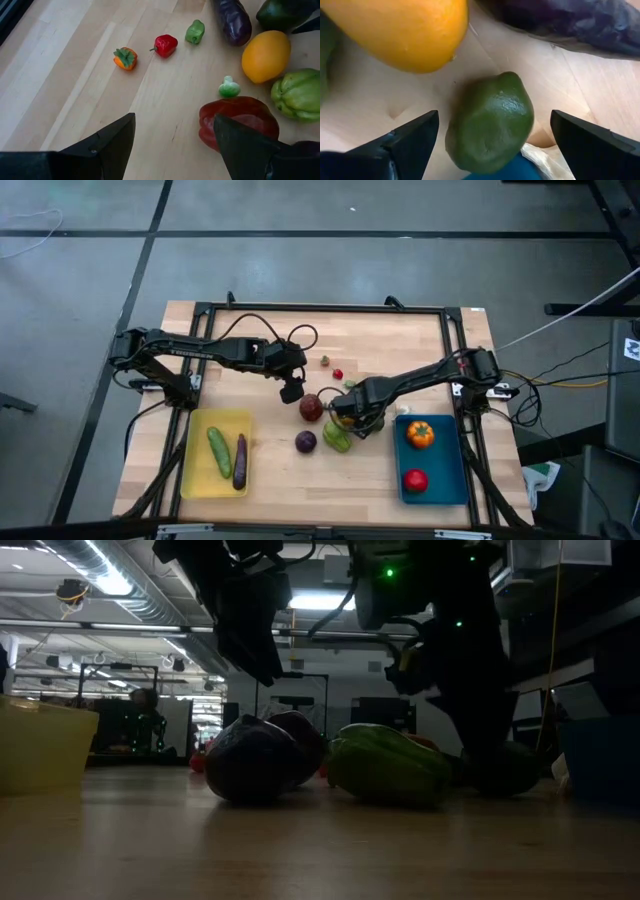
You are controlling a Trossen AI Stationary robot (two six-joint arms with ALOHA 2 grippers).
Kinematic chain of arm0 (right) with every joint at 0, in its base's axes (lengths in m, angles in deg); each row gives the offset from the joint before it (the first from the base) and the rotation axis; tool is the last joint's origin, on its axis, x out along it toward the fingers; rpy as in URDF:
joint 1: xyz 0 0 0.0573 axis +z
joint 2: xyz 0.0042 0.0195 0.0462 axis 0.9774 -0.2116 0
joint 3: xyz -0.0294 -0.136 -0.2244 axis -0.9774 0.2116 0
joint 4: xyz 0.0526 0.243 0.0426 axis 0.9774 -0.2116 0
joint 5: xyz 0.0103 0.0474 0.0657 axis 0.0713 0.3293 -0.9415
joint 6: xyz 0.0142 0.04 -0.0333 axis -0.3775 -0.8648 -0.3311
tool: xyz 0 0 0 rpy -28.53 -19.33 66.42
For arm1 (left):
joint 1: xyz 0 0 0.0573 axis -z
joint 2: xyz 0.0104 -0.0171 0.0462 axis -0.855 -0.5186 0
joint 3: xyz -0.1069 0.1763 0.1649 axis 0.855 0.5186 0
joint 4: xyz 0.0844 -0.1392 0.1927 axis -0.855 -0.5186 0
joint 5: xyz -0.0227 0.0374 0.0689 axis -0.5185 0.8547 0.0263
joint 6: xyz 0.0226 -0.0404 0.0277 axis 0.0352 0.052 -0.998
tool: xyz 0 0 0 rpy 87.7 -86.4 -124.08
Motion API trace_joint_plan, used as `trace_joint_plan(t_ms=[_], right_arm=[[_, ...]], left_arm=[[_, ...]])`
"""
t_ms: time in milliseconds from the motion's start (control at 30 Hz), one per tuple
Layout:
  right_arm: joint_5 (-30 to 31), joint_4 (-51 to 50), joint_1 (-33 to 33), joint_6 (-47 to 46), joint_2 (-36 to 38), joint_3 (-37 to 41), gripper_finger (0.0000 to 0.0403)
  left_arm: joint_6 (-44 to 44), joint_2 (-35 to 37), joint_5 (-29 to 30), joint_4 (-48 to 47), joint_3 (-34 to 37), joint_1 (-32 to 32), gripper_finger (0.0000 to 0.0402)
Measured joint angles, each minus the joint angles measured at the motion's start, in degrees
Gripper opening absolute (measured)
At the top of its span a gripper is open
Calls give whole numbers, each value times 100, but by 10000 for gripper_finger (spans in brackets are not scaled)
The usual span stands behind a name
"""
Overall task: Sort produce into baskets
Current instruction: Put the green lemon into the blue bin
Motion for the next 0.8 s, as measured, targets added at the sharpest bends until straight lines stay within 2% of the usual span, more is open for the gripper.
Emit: trace_joint_plan(t_ms=[167, 533, 667, 800], right_arm=[[-1, -5, 0, 70, -194, 0, 348], [-2, 0, 8, 360, -171, -2, 218], [-1, -131, 87, 520, -88, -55, 210], [-1, -446, 258, 599, 76, -281, 227]], left_arm=[[-4, 0, 0, -4, 0, 0, 265], [-9, 0, 0, 8, 0, 1, 265], [-9, 0, 0, 15, 0, 0, 265], [-9, 0, 0, 27, -2, 1, 265]])
